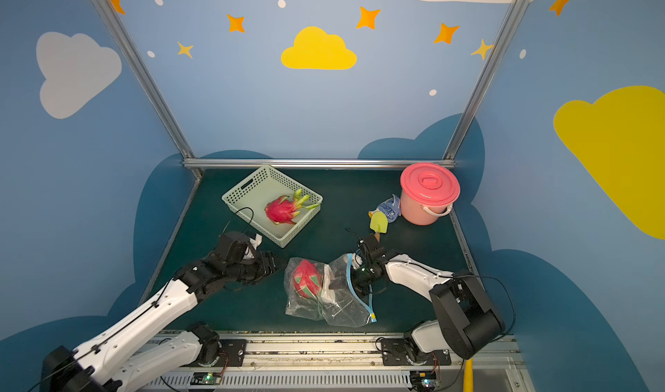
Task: Open the zip-top bag and take out the dragon fruit
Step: Adjust the zipper food storage bag at the center of the board, then pick up the dragon fruit from the zipper food storage bag.
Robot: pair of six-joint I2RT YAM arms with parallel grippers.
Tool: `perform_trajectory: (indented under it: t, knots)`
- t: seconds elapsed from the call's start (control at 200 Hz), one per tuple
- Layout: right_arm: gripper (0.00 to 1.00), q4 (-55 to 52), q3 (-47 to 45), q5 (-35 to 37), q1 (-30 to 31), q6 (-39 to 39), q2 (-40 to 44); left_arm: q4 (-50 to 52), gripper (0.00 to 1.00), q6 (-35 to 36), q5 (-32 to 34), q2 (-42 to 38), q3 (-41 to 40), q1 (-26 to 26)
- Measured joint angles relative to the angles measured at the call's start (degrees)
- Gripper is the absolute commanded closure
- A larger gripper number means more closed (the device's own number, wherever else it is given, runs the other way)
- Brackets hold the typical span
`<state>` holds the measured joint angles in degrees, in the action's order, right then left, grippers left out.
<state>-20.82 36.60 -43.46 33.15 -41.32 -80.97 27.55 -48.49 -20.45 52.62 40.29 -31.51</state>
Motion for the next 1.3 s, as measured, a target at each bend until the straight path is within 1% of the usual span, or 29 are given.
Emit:
perform_trajectory:
  t: [0.115, 0.315, 0.476, 0.531, 0.551, 0.601, 0.656, 0.721, 0.731, 0.836, 0.981, 1.156, 1.297]
  knots:
    - [0.4, -0.11, 0.02, 0.72, 0.24, 0.11, 0.35, 1.79, 0.36, -1.22, -1.05, 1.66, 2.56, -0.79]
    - [0.39, -0.44, 0.0, 1.16, 0.42, 0.35, 1.68, 4.48, 0.38, 0.0, -2.89, 13.4, 7.19, -6.21]
    - [0.39, -0.42, 0.0, 1.4, 0.52, 0.42, 2.1, 4.87, 0.39, 1.75, -4.57, 19.3, 8.63, -7.32]
    - [0.39, -0.37, -0.11, 1.44, 0.57, 0.42, 2.1, 5.03, 0.42, 2.47, -5.01, 21.4, 9.49, -7.8]
    - [0.39, -0.31, -0.2, 1.44, 0.57, 0.39, 2.1, 5.03, 0.43, 2.69, -5.2, 22.21, 9.79, -8.0]
    - [0.38, -0.02, -0.5, 1.46, 0.61, 0.42, 2.1, 5.03, 0.52, 3.58, -5.66, 23.98, 10.6, -8.57]
    - [0.38, 0.33, -0.96, 1.55, 0.61, 0.46, 2.1, 4.96, 0.75, 3.82, -6.16, 25.7, 11.19, -9.11]
    - [0.38, 0.7, -1.44, 1.92, 0.61, 0.7, 1.84, 5.27, 0.95, 4.35, -6.25, 27.43, 11.65, -9.62]
    - [0.38, 0.81, -1.51, 1.95, 0.61, 0.79, 1.77, 5.35, 0.96, 4.37, -6.25, 27.69, 11.72, -9.7]
    - [0.38, 2.05, -2.36, 2.49, 0.59, 1.31, 0.13, 6.67, 0.97, 4.96, -6.6, 28.92, 13.07, -10.16]
    - [0.38, 3.67, -4.09, 2.56, -0.35, 1.73, -1.66, 8.9, 0.97, 5.42, -6.45, 27.67, 15.85, -10.23]
    - [0.36, 7.04, -6.49, 0.92, -2.38, 1.97, -0.13, 11.1, 0.97, 4.98, -7.43, 23.17, 20.37, -10.19]
    - [0.33, 10.14, -9.09, -0.63, -5.05, 2.32, 2.45, 12.94, 0.97, 4.5, -8.44, 21.51, 25.57, -10.36]
